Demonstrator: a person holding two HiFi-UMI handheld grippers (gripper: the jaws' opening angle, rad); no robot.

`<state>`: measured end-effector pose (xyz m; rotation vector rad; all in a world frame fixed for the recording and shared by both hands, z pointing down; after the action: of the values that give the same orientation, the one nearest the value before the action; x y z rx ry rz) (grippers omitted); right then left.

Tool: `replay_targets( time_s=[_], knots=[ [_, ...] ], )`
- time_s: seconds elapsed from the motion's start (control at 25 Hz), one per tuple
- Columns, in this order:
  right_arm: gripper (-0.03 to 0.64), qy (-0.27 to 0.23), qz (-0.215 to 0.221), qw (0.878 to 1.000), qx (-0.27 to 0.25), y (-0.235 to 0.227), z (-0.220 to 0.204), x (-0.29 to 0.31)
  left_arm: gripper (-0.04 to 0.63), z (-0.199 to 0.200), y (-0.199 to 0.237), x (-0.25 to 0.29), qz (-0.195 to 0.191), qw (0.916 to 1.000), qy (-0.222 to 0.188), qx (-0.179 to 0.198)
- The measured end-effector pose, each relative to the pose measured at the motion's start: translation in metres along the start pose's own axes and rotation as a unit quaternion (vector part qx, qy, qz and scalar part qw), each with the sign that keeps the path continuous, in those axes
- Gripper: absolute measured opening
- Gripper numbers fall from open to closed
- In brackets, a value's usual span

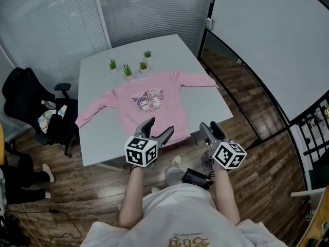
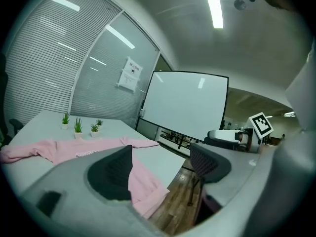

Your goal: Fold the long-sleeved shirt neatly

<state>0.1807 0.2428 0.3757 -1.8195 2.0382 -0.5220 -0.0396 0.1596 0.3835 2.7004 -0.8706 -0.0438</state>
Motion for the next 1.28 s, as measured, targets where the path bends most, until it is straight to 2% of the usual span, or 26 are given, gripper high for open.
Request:
replay_targets(
  time_s=[0.24,0.48,0.84,1.04,1.28],
  knots=[
    [0.273,-0.011,-0.032,0.999,0.003,-0.016,0.008,-0.004,0.364,-0.001,-0.014,0.024,-0.033,0.9991,0.020,0.019],
    [0.272,-0.011,-0.040,0.999,0.008,-0.044,0.016,0.013,0.362,0.000,-0.016,0.065,-0.043,0.9984,0.029,0.025],
    [0.261,0.025,-0.046,0.998,0.021,-0.129,0.031,0.070,0.362,-0.015,0.000,0.168,-0.039,0.9976,0.057,0.008],
    [0.259,0.043,-0.050,0.998,0.026,-0.182,0.044,0.110,0.362,-0.022,0.012,0.236,-0.028,0.9972,0.070,-0.007],
    [0.259,0.081,-0.053,0.995,0.029,-0.233,0.051,0.154,0.348,-0.033,0.032,0.292,0.000,0.9952,0.095,-0.023]
  ],
)
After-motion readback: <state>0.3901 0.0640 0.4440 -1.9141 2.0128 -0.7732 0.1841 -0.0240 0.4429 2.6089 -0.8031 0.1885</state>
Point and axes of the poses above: the fingertips, and each gripper's own axes: x forward along the fingers, y to its left, z out of its top, the point moved 6 cm from there along -x, backward along the fingers, and after that the axes turned 11 degrees about -y, right-handed, at the moved point
